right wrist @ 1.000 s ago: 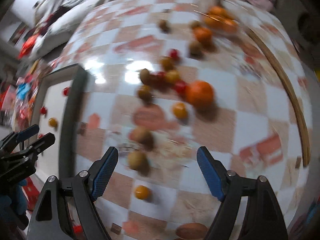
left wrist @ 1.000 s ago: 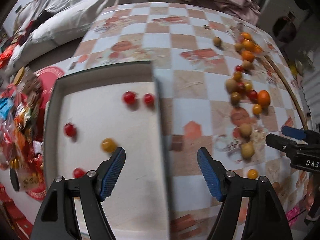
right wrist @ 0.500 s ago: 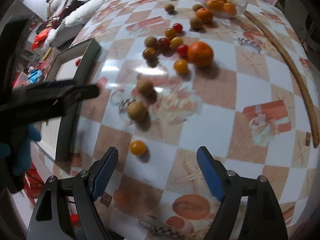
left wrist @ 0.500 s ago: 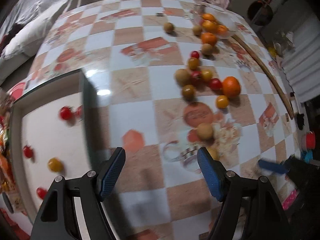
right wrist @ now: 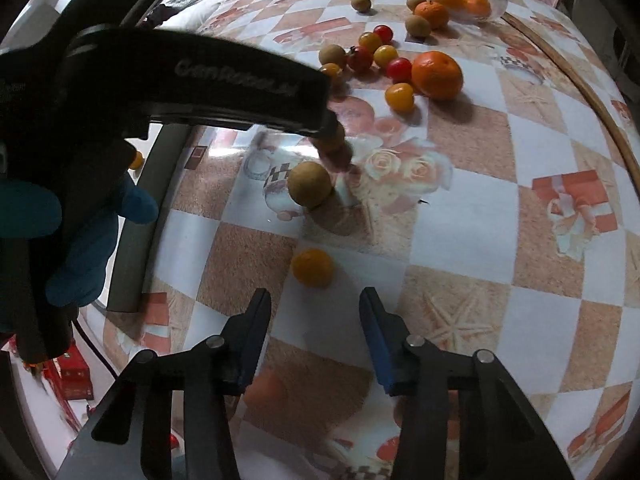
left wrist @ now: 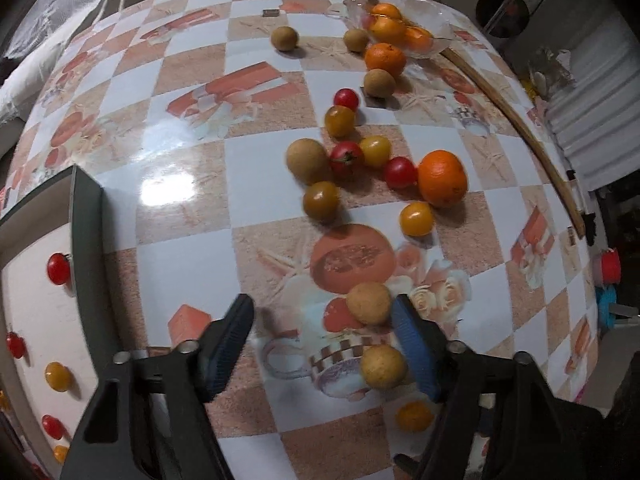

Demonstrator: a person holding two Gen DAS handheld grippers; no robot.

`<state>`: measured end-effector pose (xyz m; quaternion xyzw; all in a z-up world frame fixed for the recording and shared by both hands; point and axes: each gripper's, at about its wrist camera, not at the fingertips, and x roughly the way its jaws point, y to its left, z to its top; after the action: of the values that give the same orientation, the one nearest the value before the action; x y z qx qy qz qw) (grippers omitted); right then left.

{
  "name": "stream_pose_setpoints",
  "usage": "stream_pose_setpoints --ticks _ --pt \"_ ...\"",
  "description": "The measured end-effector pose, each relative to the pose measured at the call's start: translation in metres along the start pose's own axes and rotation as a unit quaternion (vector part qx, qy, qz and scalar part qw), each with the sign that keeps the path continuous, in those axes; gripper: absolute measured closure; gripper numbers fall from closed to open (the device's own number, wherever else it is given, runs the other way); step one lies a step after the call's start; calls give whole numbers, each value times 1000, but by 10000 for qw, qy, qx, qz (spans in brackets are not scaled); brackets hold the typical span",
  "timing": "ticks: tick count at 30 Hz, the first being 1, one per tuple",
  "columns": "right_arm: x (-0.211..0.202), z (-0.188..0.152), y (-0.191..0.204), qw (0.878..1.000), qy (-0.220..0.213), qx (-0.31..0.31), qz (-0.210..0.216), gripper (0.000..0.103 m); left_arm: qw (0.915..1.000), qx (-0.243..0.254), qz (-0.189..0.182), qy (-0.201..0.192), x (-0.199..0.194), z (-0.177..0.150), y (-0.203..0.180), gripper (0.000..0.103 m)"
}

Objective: Organize fruits
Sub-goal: 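Move the left tool back to the fruit pile while the right tool returns too, then grasp a brown round fruit with the left tool while the right tool grasps a yellow cherry tomato, then carry the brown fruit in the left tool over the tray while the right tool carries its yellow tomato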

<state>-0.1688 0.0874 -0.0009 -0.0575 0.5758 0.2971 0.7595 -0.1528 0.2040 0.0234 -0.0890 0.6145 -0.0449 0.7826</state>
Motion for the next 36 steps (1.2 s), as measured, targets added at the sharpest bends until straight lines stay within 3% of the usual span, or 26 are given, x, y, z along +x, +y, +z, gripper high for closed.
stream_pose_setpoints --ticks 2,5,7,10,13,24,36 --pt "1 0 3 10000 -89 -14 -7 57 9998 126 133 79 5 2 -6 52" --pt "4 4 3 9999 -170 32 -2 60 9996 144 215 82 10 2 -10 54" --pt "4 6 3 9998 -205 44 -32 72 9997 103 210 74 10 3 -10 55" --pt "7 9 4 9997 -212 11 -91 80 9995 70 299 41 10 3 -8 65" --pt "5 9 0 9997 -192 119 -42 80 9995 36 307 6 10 2 -3 75" --pt "-17 24 -51 9964 -236 806 -120 80 9994 -215 266 -86 -11 -18 22 75" --pt "-32 46 -43 9975 -245 667 -61 80 9969 -557 318 -457 -63 -37 42 75"
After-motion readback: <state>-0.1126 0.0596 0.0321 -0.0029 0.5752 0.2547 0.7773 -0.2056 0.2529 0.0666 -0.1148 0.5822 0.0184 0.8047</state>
